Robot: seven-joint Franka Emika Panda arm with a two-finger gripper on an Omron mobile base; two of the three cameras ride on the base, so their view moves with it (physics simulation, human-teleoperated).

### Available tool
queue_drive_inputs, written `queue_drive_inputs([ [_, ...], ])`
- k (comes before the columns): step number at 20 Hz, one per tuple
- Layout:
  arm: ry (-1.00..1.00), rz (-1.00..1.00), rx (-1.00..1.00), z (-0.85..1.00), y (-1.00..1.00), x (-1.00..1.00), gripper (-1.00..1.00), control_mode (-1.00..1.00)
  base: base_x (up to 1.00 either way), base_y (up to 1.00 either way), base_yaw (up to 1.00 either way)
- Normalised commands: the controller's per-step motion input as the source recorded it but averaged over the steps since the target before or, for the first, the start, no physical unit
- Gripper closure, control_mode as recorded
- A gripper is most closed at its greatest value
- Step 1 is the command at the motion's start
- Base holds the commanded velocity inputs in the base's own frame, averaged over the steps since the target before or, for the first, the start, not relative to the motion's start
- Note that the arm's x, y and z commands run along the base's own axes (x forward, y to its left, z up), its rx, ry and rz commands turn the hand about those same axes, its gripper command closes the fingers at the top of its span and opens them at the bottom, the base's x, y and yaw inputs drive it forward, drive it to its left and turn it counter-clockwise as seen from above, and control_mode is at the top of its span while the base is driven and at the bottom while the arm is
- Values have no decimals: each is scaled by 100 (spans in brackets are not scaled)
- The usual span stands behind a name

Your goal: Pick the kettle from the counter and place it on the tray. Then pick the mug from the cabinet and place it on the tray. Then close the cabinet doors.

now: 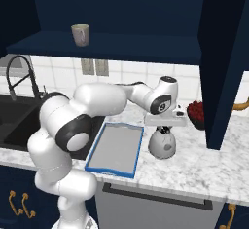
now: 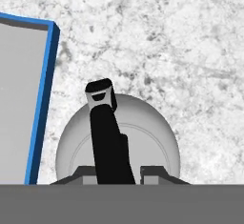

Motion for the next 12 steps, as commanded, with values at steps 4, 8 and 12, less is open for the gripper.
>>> queue_drive_inputs([
  [4,-7,5,-3,67,34,-9,100,-100,0,0,0],
  [8,0,12,-4,49,62,0,100,-100,0,0,0],
  [12,12,17,0,6,91,5,100,-100,0,0,0],
])
